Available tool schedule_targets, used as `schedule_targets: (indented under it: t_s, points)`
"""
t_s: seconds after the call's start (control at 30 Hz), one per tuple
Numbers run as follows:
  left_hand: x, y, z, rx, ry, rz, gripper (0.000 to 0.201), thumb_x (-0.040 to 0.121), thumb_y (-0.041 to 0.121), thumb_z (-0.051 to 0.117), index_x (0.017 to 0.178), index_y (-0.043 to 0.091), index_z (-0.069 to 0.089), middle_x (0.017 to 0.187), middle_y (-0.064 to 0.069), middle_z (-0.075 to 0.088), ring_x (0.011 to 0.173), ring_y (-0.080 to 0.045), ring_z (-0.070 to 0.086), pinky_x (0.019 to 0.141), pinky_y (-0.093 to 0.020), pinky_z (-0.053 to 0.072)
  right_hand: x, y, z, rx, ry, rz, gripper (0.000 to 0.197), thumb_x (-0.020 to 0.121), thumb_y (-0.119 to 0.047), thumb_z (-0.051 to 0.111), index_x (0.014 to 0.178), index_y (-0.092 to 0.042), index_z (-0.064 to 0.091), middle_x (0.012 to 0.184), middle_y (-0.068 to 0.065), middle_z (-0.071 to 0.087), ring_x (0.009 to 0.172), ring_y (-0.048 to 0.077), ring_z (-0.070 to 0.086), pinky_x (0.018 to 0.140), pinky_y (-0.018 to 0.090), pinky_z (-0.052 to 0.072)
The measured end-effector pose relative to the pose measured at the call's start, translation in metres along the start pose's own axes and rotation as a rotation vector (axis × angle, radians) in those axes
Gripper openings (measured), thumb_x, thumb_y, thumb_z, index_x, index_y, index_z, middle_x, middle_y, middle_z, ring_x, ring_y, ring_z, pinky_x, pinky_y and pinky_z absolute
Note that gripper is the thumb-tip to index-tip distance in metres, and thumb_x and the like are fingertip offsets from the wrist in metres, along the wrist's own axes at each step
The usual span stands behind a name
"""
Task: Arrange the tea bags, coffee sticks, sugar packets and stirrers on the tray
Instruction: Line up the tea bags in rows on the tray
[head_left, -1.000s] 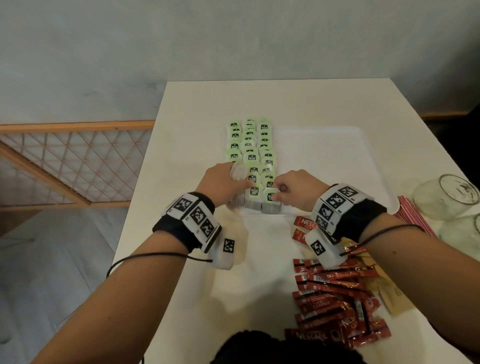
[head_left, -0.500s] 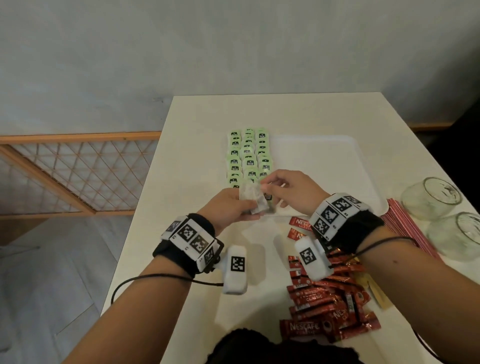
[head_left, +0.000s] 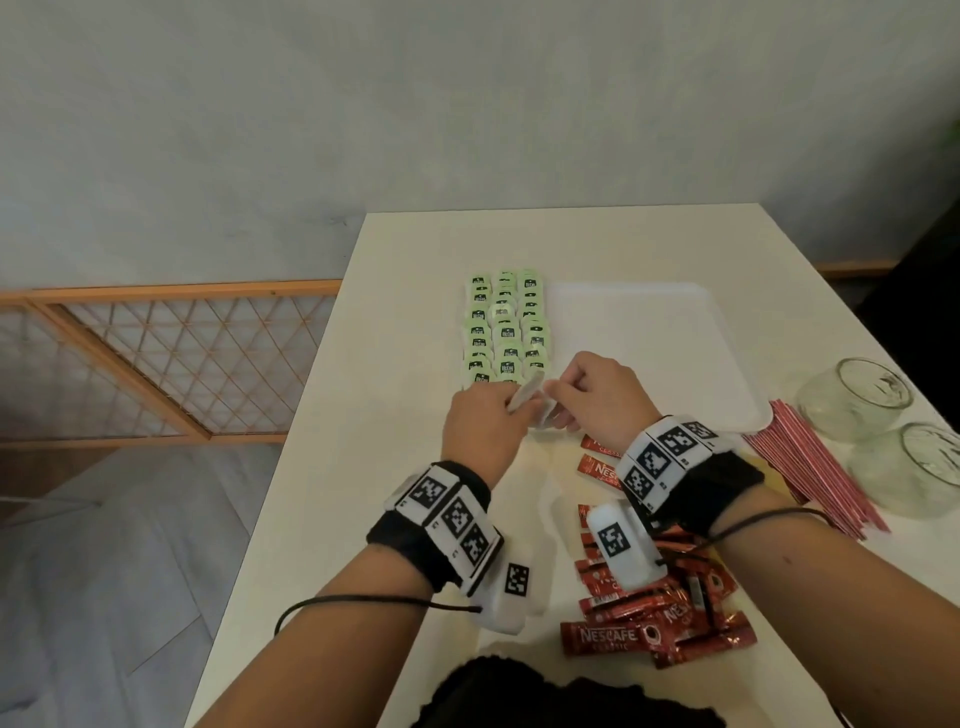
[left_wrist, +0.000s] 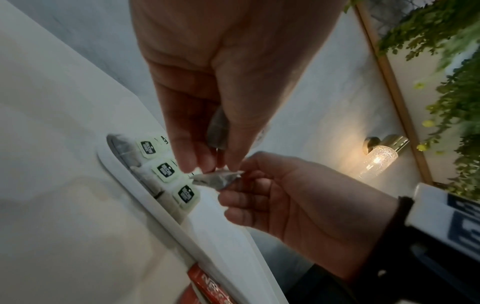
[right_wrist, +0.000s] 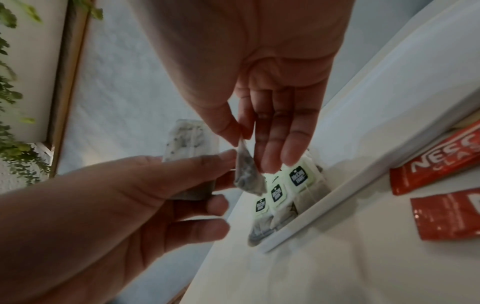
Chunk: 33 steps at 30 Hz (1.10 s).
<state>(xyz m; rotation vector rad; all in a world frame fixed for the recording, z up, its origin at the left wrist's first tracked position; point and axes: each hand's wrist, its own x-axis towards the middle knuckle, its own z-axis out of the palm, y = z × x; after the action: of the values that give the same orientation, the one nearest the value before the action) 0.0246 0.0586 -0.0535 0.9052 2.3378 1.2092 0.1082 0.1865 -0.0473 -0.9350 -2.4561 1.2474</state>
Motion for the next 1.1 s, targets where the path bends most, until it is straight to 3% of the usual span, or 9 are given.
schedule_targets:
  t_s: [0.13,0.27,0.4,0.5,0.63,0.7,0.87,0.97,1.1]
  points:
    - [0.000,0.008,0.002,-0.047,-0.046,-0.025,0.031,0.087,0.026,0.065,0.073,-0.002,0.066,0.069,-0.020,0.067,0.065,-0.035,0.066,0.067,-0.048,0.055,0.000,-0.007,0.000,-0.003,-0.005,-0.015,0.015,0.092,-0.021,0.058,0.084,-0.009,0.057,0.071,0.004,0.072,0.061,0.016,0.069,0.060,0.025,0.055]
    - [0.003,0.003,-0.006,-0.060,-0.028,-0.068,0.027,0.088,0.019,0.063,0.068,0.002,0.063,0.063,-0.014,0.065,0.057,-0.028,0.065,0.063,-0.037,0.056,0.001,-0.010,-0.003,0.162,-0.068,0.011,0.023,0.095,-0.028,0.057,0.092,-0.007,0.062,0.074,0.005,0.073,0.064,0.020,0.070,0.064,0.031,0.060]
    - [0.008,-0.004,-0.012,-0.257,-0.027,-0.164,0.014,0.083,0.012,0.067,0.080,-0.002,0.070,0.068,-0.011,0.063,0.053,-0.017,0.058,0.061,-0.039,0.059,0.009,-0.001,-0.004,0.165,-0.048,0.033,0.015,0.091,-0.031,0.063,0.100,-0.019,0.062,0.084,0.002,0.068,0.063,0.019,0.065,0.066,0.035,0.058]
    - [0.012,-0.008,-0.013,-0.294,-0.070,-0.185,0.008,0.084,0.012,0.067,0.081,0.006,0.071,0.070,-0.014,0.067,0.054,-0.016,0.059,0.064,-0.039,0.060,0.015,0.004,0.003,0.122,-0.139,0.042,0.020,0.088,-0.024,0.069,0.106,-0.017,0.061,0.093,0.001,0.063,0.066,0.017,0.065,0.066,0.030,0.058]
    - [0.023,-0.022,-0.022,-0.380,-0.072,-0.257,0.010,0.087,0.011,0.065,0.094,0.011,0.071,0.073,-0.003,0.065,0.056,-0.012,0.057,0.055,-0.029,0.055,0.023,0.004,0.015,0.125,-0.211,0.060,0.006,0.091,-0.014,0.066,0.089,-0.016,0.060,0.075,0.005,0.064,0.058,0.014,0.063,0.060,0.026,0.057]
    - [0.029,-0.033,-0.030,-0.393,-0.063,-0.288,0.013,0.086,0.013,0.066,0.098,0.010,0.070,0.080,-0.006,0.067,0.059,-0.013,0.056,0.054,-0.028,0.054,0.030,0.006,0.019,0.016,-0.210,0.053,0.005,0.092,-0.016,0.065,0.095,-0.014,0.062,0.080,0.004,0.066,0.060,0.011,0.062,0.055,0.020,0.050]
    - [0.038,-0.054,-0.049,-0.374,-0.030,-0.314,0.013,0.094,0.023,0.057,0.100,0.016,0.066,0.097,-0.004,0.073,0.068,-0.014,0.057,0.059,-0.028,0.051,0.048,0.006,0.020,-0.237,-0.195,-0.013,0.022,0.092,-0.024,0.064,0.112,-0.012,0.064,0.101,0.005,0.065,0.085,0.015,0.059,0.076,0.022,0.043]
    - [0.042,-0.062,-0.054,-0.399,-0.015,-0.348,0.010,0.096,0.026,0.056,0.098,0.021,0.064,0.097,-0.001,0.073,0.072,-0.015,0.057,0.061,-0.027,0.051,0.055,0.004,0.022,-0.300,-0.199,-0.045,0.024,0.092,-0.025,0.065,0.113,-0.012,0.065,0.101,0.004,0.065,0.089,0.016,0.058,0.079,0.022,0.042]
    - [0.045,-0.068,-0.055,-0.358,-0.012,-0.362,0.016,0.095,0.021,0.055,0.108,0.018,0.063,0.102,-0.002,0.071,0.075,-0.015,0.056,0.062,-0.028,0.049,0.056,0.006,0.029,-0.326,-0.214,-0.077,0.024,0.090,-0.025,0.068,0.110,-0.012,0.067,0.099,0.003,0.065,0.088,0.015,0.059,0.080,0.022,0.045]
